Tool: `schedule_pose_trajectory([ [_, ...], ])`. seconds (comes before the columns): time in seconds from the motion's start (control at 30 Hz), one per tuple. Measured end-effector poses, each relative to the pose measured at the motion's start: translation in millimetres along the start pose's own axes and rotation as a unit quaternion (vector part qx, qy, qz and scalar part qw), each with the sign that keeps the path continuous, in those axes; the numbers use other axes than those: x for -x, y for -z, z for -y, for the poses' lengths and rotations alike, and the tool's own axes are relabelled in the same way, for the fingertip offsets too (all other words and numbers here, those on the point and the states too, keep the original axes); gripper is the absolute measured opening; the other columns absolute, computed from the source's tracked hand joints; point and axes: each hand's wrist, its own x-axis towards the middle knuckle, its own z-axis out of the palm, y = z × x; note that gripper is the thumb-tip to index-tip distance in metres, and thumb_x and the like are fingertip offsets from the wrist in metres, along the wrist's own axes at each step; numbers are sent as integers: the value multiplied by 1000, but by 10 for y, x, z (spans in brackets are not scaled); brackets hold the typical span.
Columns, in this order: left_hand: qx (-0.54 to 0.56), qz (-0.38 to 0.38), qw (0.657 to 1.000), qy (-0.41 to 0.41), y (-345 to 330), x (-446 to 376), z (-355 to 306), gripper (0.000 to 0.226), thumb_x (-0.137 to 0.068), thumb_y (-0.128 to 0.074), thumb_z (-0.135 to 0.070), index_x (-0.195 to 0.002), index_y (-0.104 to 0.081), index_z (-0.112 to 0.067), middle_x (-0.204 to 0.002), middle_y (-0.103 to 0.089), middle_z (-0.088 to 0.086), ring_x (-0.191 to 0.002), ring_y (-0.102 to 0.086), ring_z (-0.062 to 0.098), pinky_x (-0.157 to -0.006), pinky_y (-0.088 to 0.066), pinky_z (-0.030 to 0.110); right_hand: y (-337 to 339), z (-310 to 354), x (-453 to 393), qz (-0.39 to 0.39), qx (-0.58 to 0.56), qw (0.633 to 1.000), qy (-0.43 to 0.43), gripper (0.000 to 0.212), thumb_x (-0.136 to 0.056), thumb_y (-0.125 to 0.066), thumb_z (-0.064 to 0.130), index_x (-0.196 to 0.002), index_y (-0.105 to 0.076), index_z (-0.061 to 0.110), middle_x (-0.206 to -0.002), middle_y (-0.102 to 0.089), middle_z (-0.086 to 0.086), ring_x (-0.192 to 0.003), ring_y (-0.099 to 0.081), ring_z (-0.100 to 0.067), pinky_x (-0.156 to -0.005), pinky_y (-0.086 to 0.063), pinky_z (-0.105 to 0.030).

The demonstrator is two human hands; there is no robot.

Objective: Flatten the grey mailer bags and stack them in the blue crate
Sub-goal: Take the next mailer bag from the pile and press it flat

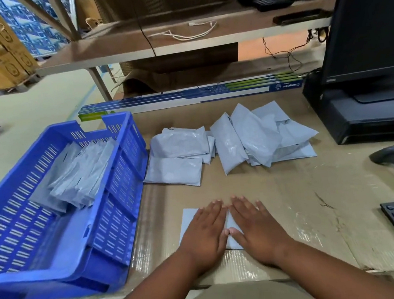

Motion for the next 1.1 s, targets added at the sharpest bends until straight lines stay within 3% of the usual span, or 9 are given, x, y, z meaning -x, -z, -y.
schedule_pose_trajectory([
  [0.13,-43,25,997,57,106,160,297,76,-108,-13,-66,-170,-12,-23,-177,3,-5,-163,6,11,-132,-5,45,-16,-321,158,-1,4,1000,-23,92,-95,11,76,-169,2,23,-175,17,6,-161,16,-15,-128,7,-49],
  [0.23,-37,56,994,81,254,216,409,82,-104,-9,-74,-170,-5,-27,-177,10,-8,-162,10,10,-131,-2,45,22,-395,225,-21,-9,999,-38,90,-95,12,75,-169,5,25,-174,19,9,-159,21,-9,-129,10,-44],
  [0.33,-25,93,992,86,583,72,370,91,-96,-35,-78,-170,-12,-28,-177,-12,-5,-162,-12,17,-129,-19,44,32,-412,257,-32,-35,998,-39,92,-95,10,76,-170,-4,25,-175,12,10,-159,17,-6,-129,11,-39],
  [0.47,-55,167,981,85,946,-395,151,103,-74,-70,-73,-161,-26,-37,-145,-49,-4,-134,-46,26,-107,-44,48,54,-425,269,-30,-48,998,-35,87,-99,5,76,-170,-6,28,-175,12,10,-160,17,-6,-129,11,-38],
  [0.6,-66,257,960,94,1032,-767,-83,86,-63,-88,-65,-131,-47,-32,-121,-57,-2,-112,-57,27,-92,-47,47,80,-423,277,-44,-65,996,-33,77,-104,-19,70,-169,-20,28,-177,-1,6,-161,7,-9,-129,9,-38],
  [0.7,-20,320,940,122,1127,-941,-158,78,-61,-96,-52,-117,-47,-28,-106,-61,-5,-92,-61,22,-72,-46,39,63,-435,279,-49,-68,996,-25,76,-104,-22,69,-167,-26,27,-177,-5,4,-163,2,-12,-129,7,-39],
  [0.8,-10,344,933,106,1189,-1056,-203,59,-68,-95,-46,-110,-62,-23,-103,-66,-3,-83,-63,17,-62,-48,32,54,-447,287,-58,-73,995,-25,76,-104,-25,68,-166,-31,25,-177,-11,2,-163,-4,-15,-129,4,-40],
  [0.93,-12,369,926,85,1243,-1145,-242,37,-81,-88,-40,-99,-70,-14,-100,-68,2,-83,-60,20,-64,-44,30,51,-455,291,-67,-93,993,-27,76,-104,-25,69,-167,-28,26,-177,-9,4,-163,-2,-13,-129,5,-39],
  [1.1,-20,379,920,97,1460,-1146,-225,34,-84,-86,-39,-98,-69,-12,-88,-62,-3,-76,-55,17,-64,-43,31,97,-477,248,-65,-173,982,-45,75,-101,-29,70,-166,-28,33,-175,-16,10,-162,-8,-7,-129,5,-31],
])
